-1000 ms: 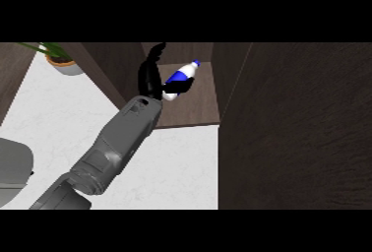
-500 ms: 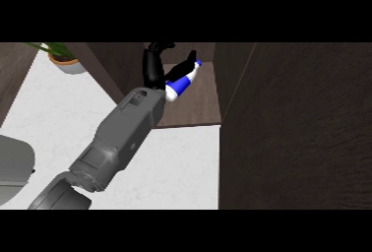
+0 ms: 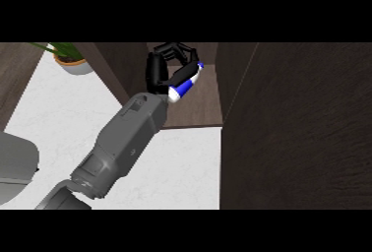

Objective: Pick up the bottled water, place it into the cabinet and close the cabinet

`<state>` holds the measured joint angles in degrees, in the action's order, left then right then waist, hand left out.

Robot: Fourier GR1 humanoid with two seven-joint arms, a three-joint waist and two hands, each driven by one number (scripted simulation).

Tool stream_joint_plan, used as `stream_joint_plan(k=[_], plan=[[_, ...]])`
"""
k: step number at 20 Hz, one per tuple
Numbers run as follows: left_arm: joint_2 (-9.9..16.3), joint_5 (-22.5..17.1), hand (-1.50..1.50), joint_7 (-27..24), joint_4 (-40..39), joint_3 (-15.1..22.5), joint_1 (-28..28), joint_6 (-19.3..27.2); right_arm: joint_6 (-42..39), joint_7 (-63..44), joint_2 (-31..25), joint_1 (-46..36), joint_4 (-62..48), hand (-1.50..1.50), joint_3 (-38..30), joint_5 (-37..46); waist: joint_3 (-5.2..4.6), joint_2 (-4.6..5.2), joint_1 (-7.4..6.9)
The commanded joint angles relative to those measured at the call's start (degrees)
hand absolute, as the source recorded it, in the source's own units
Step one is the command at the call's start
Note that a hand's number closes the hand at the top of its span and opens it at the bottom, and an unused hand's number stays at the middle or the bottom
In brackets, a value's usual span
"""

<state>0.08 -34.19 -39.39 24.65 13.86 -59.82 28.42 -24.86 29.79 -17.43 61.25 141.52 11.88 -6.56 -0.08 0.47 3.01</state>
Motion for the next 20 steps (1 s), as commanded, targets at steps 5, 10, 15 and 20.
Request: stream_joint_plan(k=[5, 10, 15, 20], plan=[[-0.07, -7.75, 1.50, 3.57, 13.81, 9.40, 8.52, -6.77, 1.29, -5.32, 0.10, 2.75, 9.40, -1.50, 2.48, -0.16, -0.05, -0.75, -0.89], [-0.07, -11.78, -1.50, 6.87, 26.01, 18.00, 17.55, -9.84, 3.40, -6.04, 1.61, 1.14, 8.92, -1.50, 4.03, 0.81, -0.03, -1.01, -2.23], [-0.07, -9.84, -1.50, 7.07, 36.47, 24.24, 30.30, -11.74, 4.38, -5.76, 1.39, 4.86, 11.82, -1.50, 5.15, 2.72, -0.03, -1.25, -3.70], [7.01, -7.56, -1.50, 5.62, 50.86, 26.64, 43.72, -7.11, 5.05, -3.47, 1.40, 5.17, 9.41, -1.50, 6.75, 6.43, 0.01, -1.46, -4.36]])
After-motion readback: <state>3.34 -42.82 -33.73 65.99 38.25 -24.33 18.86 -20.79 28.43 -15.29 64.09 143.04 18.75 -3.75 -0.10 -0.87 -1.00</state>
